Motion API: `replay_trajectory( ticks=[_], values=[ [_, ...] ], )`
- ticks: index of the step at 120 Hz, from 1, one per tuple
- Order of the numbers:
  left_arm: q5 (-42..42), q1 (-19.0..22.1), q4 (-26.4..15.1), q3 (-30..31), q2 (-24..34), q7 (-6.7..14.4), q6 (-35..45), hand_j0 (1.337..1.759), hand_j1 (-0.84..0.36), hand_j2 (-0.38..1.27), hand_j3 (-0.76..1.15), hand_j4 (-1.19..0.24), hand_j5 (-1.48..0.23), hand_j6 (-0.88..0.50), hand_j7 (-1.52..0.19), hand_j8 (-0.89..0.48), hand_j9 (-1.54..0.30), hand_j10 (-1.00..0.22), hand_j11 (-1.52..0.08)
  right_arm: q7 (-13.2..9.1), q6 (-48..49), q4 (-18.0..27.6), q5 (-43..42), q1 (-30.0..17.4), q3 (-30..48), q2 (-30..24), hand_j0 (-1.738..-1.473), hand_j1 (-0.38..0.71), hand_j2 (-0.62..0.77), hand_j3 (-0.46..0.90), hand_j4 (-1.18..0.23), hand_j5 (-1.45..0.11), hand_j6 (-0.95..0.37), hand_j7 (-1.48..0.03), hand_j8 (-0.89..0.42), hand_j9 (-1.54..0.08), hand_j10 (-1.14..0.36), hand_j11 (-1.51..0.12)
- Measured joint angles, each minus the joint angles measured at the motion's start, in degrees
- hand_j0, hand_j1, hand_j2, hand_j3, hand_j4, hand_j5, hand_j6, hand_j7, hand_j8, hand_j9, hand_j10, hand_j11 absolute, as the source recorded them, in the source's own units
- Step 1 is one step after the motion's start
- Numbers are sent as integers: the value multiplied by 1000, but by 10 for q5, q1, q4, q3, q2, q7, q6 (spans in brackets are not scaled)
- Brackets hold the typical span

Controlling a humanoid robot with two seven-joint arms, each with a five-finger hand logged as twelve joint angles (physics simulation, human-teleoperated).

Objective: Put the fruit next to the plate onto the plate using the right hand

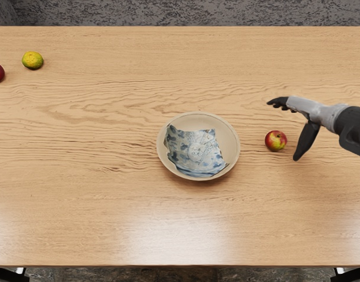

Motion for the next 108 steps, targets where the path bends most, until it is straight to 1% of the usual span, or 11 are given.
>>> replay_trajectory(
  ticks=[6, 12, 33, 51, 74, 108],
  values=[
    [0, 0, 0, 0, 0, 0, 0, 1658, 55, 49, 0, -245, -318, -245, -318, -245, -318, -245, -318, -12, -18, 1, -17, -8, -2, 6, -1658, -177, -26, 0, -152, -191, -155, -190, -153, -190, -151, -190],
    [0, 0, 0, 0, 0, 0, 0, 1658, 55, 49, 0, -245, -318, -245, -318, -245, -318, -245, -318, -20, -31, 2, -27, -14, -3, 12, -1658, -145, -31, 0, -179, -225, -182, -224, -180, -225, -178, -224],
    [0, 0, 0, 0, 0, 0, 0, 1658, 55, 49, 0, -245, -318, -245, -318, -245, -318, -245, -318, -32, -60, 3, -42, -27, -5, 36, -1658, -58, -45, 0, -251, -320, -254, -318, -252, -319, -250, -319],
    [0, 0, 0, 0, 0, 0, 0, 1658, 55, 49, 0, -245, -318, -245, -318, -245, -318, -245, -318, -35, -78, 2, -61, -37, -5, 50, -1658, -14, -52, 0, -288, -368, -290, -367, -289, -367, -287, -367],
    [0, 0, 0, 0, 0, 0, 0, 1658, 55, 49, 0, -245, -318, -245, -318, -245, -318, -245, -318, -36, -107, 3, -102, -68, -5, 63, -1658, 24, -58, 0, -319, -409, -321, -408, -320, -409, -318, -408],
    [0, 0, 0, 0, 0, 0, 0, 1658, 55, 49, 0, -245, -318, -245, -318, -245, -318, -245, -318, -36, -134, 2, -121, -87, -6, 73, -1658, 67, -65, 0, -354, -455, -356, -454, -355, -455, -353, -455]
  ],
)
